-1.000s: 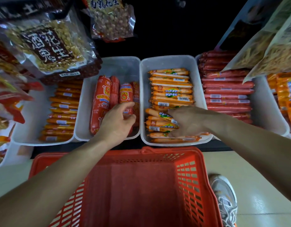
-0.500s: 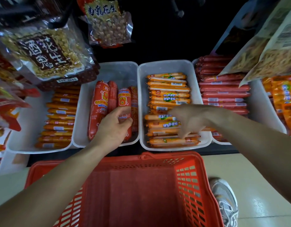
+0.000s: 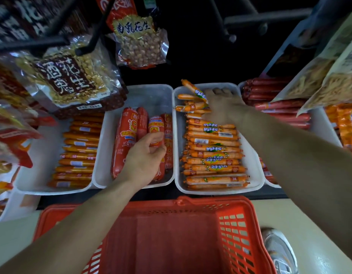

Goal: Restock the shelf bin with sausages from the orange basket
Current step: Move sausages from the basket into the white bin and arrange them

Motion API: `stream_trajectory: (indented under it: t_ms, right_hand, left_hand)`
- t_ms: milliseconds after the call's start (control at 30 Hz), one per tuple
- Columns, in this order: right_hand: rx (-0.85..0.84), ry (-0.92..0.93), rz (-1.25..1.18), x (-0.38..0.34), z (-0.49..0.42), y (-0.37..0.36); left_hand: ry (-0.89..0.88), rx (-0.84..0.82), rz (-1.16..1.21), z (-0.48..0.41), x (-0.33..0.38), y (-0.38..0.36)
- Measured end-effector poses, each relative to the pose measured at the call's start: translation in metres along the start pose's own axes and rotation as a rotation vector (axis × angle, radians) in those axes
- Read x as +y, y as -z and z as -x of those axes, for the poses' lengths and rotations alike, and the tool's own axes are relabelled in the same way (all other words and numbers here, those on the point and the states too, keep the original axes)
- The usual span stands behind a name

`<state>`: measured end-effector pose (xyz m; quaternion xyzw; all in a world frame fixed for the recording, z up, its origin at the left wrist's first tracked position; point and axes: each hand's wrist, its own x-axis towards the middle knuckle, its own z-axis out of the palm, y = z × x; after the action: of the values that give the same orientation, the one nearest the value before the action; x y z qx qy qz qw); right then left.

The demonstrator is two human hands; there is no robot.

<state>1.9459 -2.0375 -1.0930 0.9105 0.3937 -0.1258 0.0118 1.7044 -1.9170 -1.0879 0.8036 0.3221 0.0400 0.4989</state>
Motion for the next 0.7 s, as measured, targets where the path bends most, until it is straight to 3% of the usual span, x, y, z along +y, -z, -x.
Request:
stream_trajectory:
  t_ms: [200,433,533,700]
  right_hand:
    - [0.086,0.137,0.055,0.018,0.008,-0.018]
    - [0.181,0.112,0.138,0.023,0.004,-0.004]
    - [0.158,0.087,0.148,0.027,0.008,-0.002]
    - [0.080,0.143,0.103,0.024,0.025,-0.002]
  left_hand:
    - [-0.046,0.020,-0.044,-0.014,0.011,-0.007]
    - [-0.138,0.032,-0.283,-0.046,0.026,-0.018]
    - [-0.203,-0.003,-0.490,-0.067,0.038,-0.029]
    - [-0.261,-0.031,-0.540,-0.081,0.038,-0.054]
